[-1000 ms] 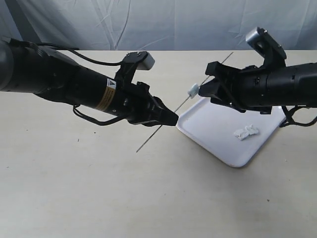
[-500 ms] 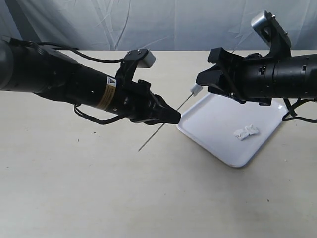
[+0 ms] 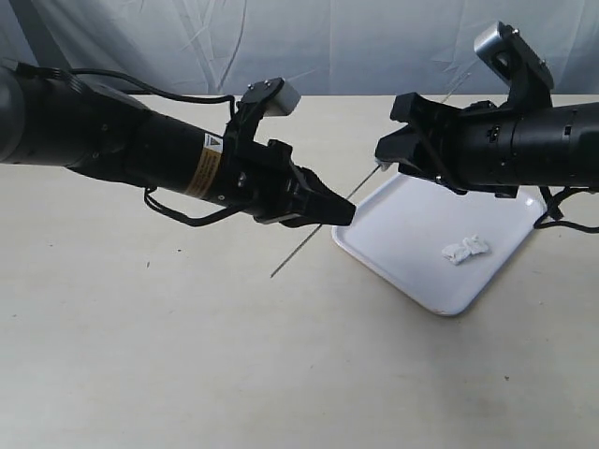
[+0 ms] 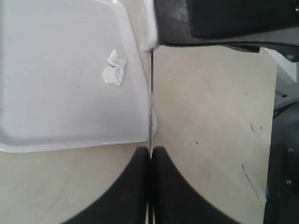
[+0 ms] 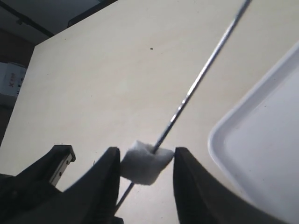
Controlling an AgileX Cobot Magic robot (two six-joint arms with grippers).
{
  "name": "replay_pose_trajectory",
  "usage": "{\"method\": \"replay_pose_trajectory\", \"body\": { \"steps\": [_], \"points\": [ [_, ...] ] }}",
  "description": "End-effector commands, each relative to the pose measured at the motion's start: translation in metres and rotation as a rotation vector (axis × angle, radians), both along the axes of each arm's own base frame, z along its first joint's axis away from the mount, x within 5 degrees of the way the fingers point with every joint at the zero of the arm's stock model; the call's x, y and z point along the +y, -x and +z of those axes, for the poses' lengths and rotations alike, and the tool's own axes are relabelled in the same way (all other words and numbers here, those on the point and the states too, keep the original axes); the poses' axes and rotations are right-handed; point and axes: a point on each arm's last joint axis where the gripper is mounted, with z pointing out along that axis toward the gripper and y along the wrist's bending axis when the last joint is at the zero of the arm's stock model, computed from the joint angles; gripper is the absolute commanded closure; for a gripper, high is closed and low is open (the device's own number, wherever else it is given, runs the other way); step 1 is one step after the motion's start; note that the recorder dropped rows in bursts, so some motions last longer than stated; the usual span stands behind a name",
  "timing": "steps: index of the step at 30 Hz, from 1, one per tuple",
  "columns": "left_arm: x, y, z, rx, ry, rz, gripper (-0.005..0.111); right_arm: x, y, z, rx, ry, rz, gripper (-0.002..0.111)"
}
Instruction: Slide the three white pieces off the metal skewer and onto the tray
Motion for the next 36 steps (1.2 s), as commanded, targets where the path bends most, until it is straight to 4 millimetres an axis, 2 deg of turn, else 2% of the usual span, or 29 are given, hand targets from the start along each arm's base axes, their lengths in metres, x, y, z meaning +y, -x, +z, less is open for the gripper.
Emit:
{"method": "replay_pose_trajectory", "body": {
  "steps": [1, 9, 21, 30, 36],
  "points": [
    [0.001, 0.001, 0.008, -0.03, 0.001, -0.006, 0.107, -0.002, -0.001, 0.002, -0.021, 0.026, -0.013, 0.071],
    [0.003, 0.0, 0.011, -0.061, -0.028, 0.011, 0.107, -0.002, 0.004, -0.004, 0.006, 0.036, 0.007, 0.071],
    [0.001, 0.004, 0.014, -0.032, 0.014, -0.026, 0.107, 0.0, 0.003, -0.001, 0.023, -0.046, -0.024, 0.071],
    [-0.012, 0.012, 0.017, -0.034, 0.057, -0.047, 0.107, 0.005, 0.002, 0.004, -0.029, -0.085, 0.029, 0.071],
    [-0.012, 0.011, 0.017, -0.049, 0.052, -0.037, 0.107, 0.006, 0.001, 0.004, -0.028, -0.092, 0.04, 0.071]
  ]
}}
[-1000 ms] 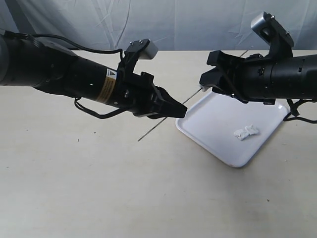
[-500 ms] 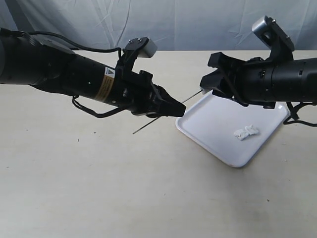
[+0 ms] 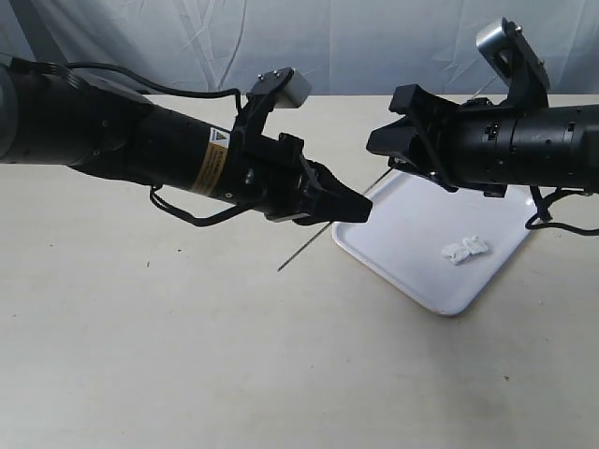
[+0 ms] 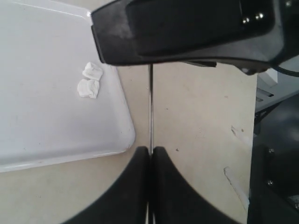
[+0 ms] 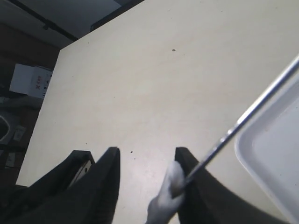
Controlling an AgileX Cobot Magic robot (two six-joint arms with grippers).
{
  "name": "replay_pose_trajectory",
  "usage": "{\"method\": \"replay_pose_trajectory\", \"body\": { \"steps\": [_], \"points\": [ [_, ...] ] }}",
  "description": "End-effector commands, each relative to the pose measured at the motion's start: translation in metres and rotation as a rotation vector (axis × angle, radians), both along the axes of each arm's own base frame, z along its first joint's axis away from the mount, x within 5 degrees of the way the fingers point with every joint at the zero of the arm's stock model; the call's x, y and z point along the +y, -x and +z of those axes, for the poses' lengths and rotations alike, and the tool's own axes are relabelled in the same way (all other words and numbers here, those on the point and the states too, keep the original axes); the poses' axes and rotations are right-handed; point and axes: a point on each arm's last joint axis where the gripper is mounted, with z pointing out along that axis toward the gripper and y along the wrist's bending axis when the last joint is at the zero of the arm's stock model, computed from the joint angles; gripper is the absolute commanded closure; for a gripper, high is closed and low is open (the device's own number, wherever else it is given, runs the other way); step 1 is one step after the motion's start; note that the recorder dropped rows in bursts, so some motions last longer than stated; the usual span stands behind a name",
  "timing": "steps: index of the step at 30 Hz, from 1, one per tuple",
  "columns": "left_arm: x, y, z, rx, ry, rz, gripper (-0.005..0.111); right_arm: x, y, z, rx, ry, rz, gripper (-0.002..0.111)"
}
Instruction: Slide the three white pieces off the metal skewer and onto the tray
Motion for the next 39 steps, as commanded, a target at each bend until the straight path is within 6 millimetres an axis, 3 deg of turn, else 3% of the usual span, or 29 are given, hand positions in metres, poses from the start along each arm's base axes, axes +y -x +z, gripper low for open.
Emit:
{"method": "replay_pose_trajectory", "body": {
  "steps": [1, 20, 26, 39],
  "points": [
    [-0.002, -0.001, 0.004, -0.025, -0.001, 0.01, 0.107, 0.001, -0.001, 0.001, -0.012, -0.005, 0.015, 0.071],
    [0.003, -0.009, -0.001, -0.079, -0.075, 0.093, 0.107, 0.0, -0.002, 0.002, -0.016, 0.005, 0.001, 0.072],
    [0.003, -0.01, -0.001, -0.082, -0.077, 0.092, 0.107, -0.001, -0.002, 0.001, -0.016, 0.011, -0.006, 0.09],
    [0.004, -0.012, -0.003, -0.103, -0.102, 0.114, 0.107, -0.003, -0.003, 0.0, -0.014, 0.025, -0.027, 0.087]
  ]
}}
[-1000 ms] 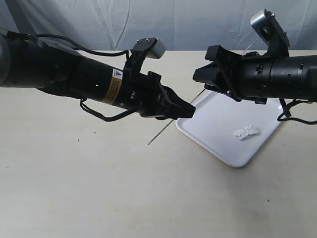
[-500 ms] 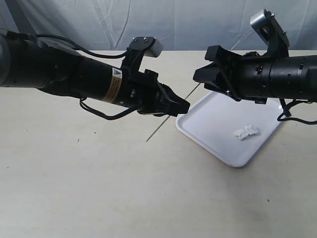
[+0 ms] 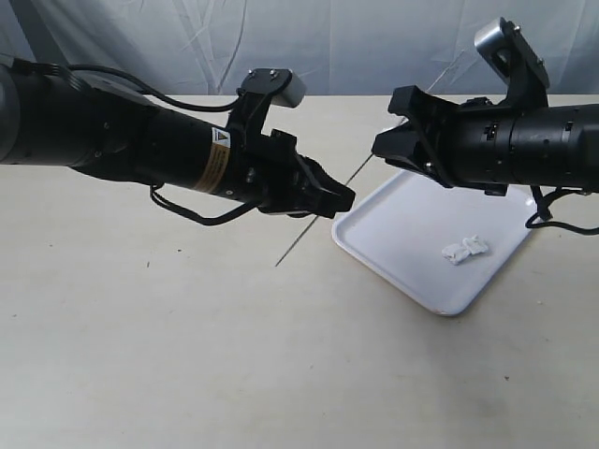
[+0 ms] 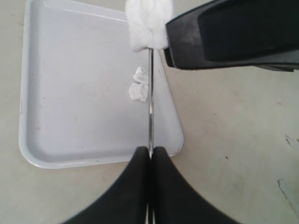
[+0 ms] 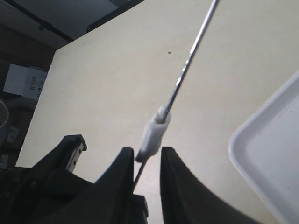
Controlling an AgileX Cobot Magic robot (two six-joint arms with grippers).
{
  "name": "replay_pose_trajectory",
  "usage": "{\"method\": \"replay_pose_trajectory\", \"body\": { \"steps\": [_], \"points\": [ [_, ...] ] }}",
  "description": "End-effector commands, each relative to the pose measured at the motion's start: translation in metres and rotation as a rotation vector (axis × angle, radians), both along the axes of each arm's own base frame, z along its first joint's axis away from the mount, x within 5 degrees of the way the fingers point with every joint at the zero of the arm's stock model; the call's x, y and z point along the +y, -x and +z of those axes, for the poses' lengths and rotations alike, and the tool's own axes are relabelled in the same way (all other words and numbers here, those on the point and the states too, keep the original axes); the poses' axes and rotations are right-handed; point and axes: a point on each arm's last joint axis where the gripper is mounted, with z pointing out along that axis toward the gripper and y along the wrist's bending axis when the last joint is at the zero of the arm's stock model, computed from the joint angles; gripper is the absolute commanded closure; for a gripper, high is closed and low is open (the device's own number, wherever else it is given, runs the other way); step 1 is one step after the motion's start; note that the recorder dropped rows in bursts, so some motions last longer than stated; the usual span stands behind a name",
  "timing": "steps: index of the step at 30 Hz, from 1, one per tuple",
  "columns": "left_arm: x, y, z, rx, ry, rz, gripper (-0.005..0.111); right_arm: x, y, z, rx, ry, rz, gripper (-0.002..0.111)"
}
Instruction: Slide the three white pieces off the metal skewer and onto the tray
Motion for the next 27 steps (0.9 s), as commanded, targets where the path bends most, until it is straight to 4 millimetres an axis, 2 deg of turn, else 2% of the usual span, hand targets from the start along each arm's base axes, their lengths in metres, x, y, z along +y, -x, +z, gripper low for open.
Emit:
{"method": "replay_pose_trajectory", "body": {
  "steps": [1, 10, 13, 15, 16, 21, 27],
  "points": [
    [0.0003, -0.0011, 0.0036, -0.025, -0.007, 0.004, 0.107, -0.0018, -0.0018, 0.0009, -0.006, 0.007, -0.018, 0.087],
    [-0.0008, 0.0012, 0.0044, -0.015, 0.007, -0.02, 0.107, -0.0031, -0.0027, 0.0002, -0.006, 0.019, -0.033, 0.088],
    [-0.0011, 0.0017, 0.0046, -0.013, 0.01, -0.025, 0.107, -0.0031, -0.0027, 0.0002, -0.006, 0.019, -0.033, 0.097],
    [-0.0011, 0.0017, 0.0046, -0.013, 0.01, -0.025, 0.107, -0.0031, -0.0027, 0.0002, -0.006, 0.019, -0.033, 0.108],
    [-0.0011, 0.0017, 0.0046, -0.013, 0.01, -0.025, 0.107, -0.0031, -0.0027, 0.0002, -0.006, 0.019, -0.033, 0.109],
    [-0.0009, 0.0019, 0.0044, -0.015, 0.006, -0.029, 0.107, -0.0037, -0.0031, -0.0001, -0.006, 0.025, -0.04, 0.109],
    [0.0001, 0.0051, 0.0016, 0.005, -0.021, -0.056, 0.107, -0.0111, -0.0111, 0.0023, -0.026, 0.088, -0.129, 0.109]
  ]
}}
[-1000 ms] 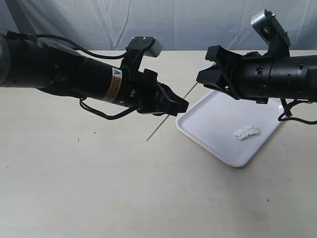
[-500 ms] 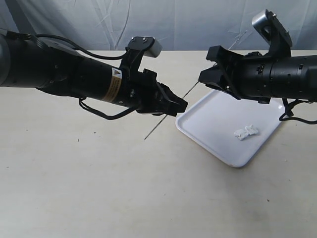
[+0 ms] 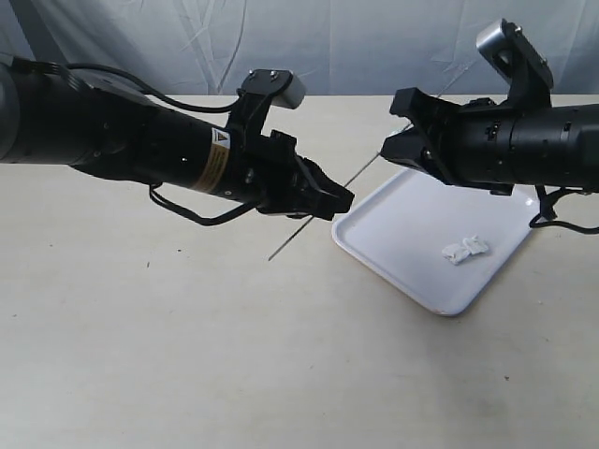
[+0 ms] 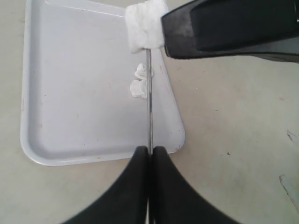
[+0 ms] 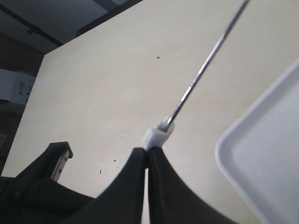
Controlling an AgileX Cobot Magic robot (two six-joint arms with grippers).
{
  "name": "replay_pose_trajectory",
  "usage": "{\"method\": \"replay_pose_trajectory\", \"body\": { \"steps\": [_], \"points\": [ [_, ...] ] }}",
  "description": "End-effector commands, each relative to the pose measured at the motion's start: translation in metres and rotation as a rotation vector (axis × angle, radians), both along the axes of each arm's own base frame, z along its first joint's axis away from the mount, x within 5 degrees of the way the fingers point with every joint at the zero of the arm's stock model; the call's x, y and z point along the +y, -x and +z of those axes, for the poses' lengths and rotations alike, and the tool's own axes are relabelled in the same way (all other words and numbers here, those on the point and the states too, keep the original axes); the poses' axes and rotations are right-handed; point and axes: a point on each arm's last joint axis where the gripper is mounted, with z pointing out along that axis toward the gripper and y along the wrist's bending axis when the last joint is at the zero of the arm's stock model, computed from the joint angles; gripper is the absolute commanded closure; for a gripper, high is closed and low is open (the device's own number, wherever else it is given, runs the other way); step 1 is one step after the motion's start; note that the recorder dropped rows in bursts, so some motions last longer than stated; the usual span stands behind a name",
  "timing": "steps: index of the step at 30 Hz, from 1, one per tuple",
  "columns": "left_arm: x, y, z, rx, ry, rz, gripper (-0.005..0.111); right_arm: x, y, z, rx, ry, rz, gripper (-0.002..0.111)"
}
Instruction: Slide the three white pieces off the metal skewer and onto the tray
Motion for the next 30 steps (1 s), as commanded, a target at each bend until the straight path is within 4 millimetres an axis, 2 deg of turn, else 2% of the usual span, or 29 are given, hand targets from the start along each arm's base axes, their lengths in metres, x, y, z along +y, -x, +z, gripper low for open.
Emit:
{"method": "replay_pose_trajectory", "body": {
  "steps": [1, 4, 11, 22, 27, 30],
  "points": [
    [0.001, 0.005, 0.001, 0.008, -0.02, -0.049, 0.107, -0.009, -0.011, 0.008, -0.04, 0.061, -0.105, 0.109],
    [0.001, 0.006, 0.0, 0.029, -0.021, -0.05, 0.107, -0.011, -0.016, 0.021, -0.085, 0.069, -0.14, 0.109],
    [0.002, 0.015, -0.006, 0.081, -0.014, -0.086, 0.107, -0.027, -0.02, 0.028, -0.114, 0.165, -0.297, 0.109],
    [0.009, 0.026, -0.022, 0.135, -0.046, -0.084, 0.107, -0.045, -0.022, 0.028, -0.122, 0.288, -0.46, 0.109],
    [0.01, 0.024, -0.024, 0.126, -0.06, -0.063, 0.107, -0.047, -0.022, 0.027, -0.128, 0.31, -0.462, 0.109],
    [0.011, 0.021, -0.025, 0.102, -0.081, -0.031, 0.107, -0.045, -0.019, 0.019, -0.096, 0.296, -0.444, 0.109]
  ]
}}
